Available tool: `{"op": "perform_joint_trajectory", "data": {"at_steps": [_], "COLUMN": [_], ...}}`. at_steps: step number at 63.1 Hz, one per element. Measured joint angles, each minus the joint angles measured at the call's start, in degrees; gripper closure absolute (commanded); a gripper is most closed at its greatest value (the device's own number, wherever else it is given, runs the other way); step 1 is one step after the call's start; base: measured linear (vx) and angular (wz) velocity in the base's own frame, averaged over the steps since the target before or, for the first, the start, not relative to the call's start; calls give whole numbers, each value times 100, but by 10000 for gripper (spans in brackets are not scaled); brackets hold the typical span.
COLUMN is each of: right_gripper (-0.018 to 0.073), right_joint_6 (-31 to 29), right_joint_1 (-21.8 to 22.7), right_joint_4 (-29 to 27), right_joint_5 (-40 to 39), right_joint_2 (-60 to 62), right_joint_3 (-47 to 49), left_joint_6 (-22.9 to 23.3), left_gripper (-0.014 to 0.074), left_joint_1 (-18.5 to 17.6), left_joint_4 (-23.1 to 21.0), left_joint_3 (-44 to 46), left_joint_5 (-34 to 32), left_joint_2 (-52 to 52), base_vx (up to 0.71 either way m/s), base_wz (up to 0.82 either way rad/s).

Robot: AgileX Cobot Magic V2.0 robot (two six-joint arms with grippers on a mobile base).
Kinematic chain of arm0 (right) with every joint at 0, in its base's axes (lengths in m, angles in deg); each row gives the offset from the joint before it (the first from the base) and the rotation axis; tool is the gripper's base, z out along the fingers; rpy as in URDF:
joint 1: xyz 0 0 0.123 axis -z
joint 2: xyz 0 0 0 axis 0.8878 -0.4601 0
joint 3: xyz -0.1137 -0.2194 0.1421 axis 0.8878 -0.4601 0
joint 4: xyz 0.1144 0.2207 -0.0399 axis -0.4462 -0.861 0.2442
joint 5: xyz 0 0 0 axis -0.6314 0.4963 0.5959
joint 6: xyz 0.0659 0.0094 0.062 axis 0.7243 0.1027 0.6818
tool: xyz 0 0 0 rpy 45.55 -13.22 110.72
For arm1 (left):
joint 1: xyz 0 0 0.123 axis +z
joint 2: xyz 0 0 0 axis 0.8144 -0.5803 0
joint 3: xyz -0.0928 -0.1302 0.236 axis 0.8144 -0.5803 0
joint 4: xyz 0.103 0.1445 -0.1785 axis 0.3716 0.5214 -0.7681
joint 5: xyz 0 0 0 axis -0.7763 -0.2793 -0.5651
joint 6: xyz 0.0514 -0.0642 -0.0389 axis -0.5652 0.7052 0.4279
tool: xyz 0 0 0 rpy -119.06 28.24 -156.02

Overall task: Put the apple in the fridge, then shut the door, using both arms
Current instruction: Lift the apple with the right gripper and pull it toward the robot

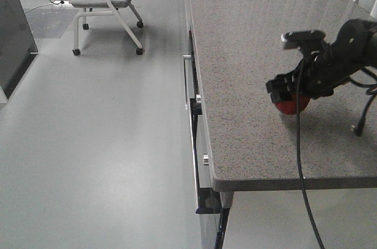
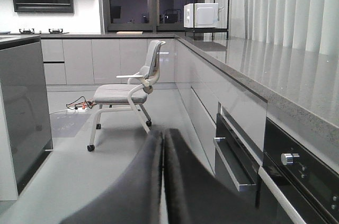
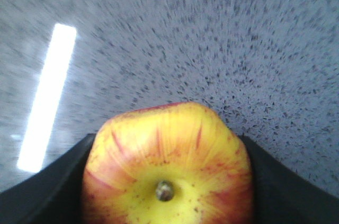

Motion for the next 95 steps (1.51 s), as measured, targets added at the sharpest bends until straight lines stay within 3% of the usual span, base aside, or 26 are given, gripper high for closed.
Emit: {"op": "perform_joint_trajectory", "data": {"at_steps": [18, 50, 77, 95], "right_gripper": [132, 132, 132, 133], "right_joint_6": [-1004, -1210, -1210, -1210], "right_joint_1": [-450, -1671, -1711, -1711], "right_joint_4": [-1274, -1847, -2149, -2164], "right_joint_5": [-607, -740, 442, 1088], "right_joint_2": [1628, 4916, 7452, 8434], "right_joint_3": [-1616, -3775, -4625, -4724], "left_joint_6": [0, 0, 0, 0], "left_gripper": [603, 603, 603, 603], "left_joint_1": [0, 0, 0, 0], "left_joint_4": [0, 0, 0, 0], "left_joint_3": [0, 0, 0, 0], "left_joint_5": [0, 0, 0, 0], "left_joint_2": [0, 0, 0, 0], "base_vx": [0, 0, 0, 0], "base_wz": [0, 0, 0, 0]}}
